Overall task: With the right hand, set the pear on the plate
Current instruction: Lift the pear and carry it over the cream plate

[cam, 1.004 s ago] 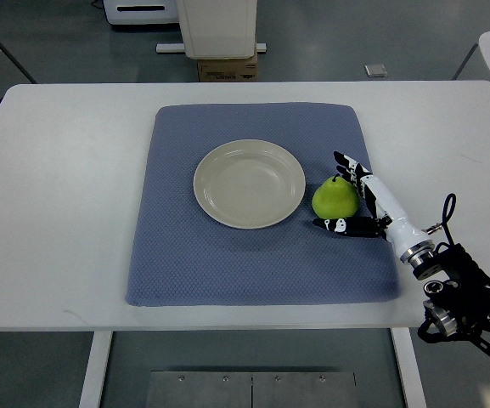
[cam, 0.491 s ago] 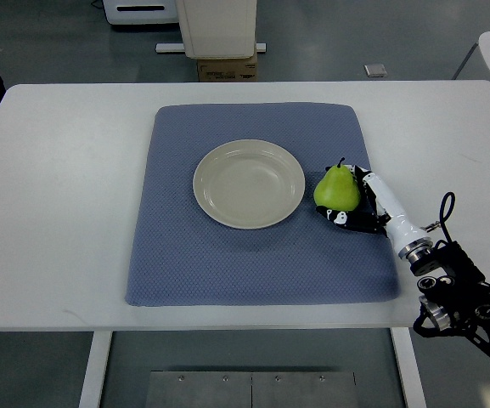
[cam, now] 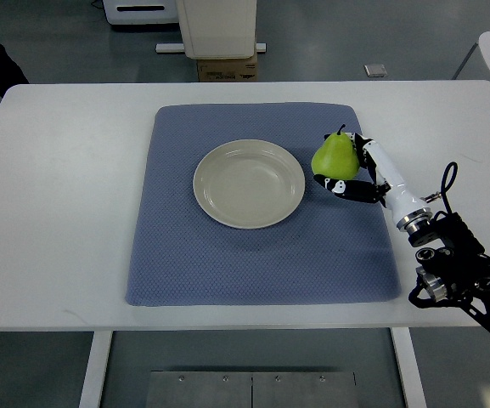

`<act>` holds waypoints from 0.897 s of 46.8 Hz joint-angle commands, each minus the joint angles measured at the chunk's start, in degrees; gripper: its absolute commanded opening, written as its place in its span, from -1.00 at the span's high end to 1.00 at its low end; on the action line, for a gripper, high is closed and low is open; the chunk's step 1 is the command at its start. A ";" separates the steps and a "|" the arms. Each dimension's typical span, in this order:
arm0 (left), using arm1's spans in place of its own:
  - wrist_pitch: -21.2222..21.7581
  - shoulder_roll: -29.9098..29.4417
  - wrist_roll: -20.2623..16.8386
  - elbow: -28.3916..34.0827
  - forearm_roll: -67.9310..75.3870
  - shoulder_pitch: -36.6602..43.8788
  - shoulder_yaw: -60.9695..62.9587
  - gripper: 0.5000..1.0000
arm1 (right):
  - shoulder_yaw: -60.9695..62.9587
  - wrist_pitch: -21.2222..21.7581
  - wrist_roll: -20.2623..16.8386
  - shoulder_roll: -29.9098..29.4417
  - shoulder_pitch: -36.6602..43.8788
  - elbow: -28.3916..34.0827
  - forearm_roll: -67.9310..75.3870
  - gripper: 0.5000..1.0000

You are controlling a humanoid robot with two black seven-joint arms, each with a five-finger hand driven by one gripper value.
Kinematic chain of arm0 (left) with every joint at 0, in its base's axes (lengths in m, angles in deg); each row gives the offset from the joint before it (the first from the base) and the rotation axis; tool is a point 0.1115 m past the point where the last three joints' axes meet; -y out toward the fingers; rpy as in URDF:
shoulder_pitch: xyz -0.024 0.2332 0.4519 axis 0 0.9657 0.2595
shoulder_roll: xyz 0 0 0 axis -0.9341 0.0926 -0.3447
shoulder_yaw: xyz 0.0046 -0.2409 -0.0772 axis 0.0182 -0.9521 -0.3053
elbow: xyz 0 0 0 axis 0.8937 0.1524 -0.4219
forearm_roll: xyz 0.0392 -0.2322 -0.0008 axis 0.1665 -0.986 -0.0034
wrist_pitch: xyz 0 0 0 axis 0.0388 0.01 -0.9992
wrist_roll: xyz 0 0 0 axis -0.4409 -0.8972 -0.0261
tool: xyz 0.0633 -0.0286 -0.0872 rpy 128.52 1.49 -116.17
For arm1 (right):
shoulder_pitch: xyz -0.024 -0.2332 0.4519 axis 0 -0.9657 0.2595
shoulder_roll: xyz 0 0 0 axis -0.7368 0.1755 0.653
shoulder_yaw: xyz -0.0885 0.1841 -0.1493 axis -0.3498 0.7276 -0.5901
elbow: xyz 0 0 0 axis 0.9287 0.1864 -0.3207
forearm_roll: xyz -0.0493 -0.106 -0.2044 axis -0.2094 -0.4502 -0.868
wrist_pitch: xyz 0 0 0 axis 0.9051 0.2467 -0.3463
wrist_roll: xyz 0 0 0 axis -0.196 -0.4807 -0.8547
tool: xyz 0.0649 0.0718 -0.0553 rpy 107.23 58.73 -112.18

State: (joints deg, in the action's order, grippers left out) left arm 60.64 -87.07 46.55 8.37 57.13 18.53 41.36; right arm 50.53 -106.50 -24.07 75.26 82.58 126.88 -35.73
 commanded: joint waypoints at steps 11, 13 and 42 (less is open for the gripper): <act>0.00 0.00 0.00 0.02 0.00 0.00 0.00 -1.00 | -0.09 0.01 0.00 -1.91 3.64 -0.14 0.61 1.00; 0.00 0.00 0.00 0.02 0.00 0.00 0.00 -1.00 | -0.09 0.01 0.00 -2.43 4.17 -0.23 1.05 1.00; 0.00 0.00 0.00 0.02 0.00 0.00 0.00 -1.00 | -3.86 0.10 0.00 -14.21 8.92 -7.09 1.58 1.00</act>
State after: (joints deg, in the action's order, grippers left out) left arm 60.64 -87.07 46.55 8.39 57.13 18.54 41.37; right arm 47.11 -106.38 -24.07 61.90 91.42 120.38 -34.16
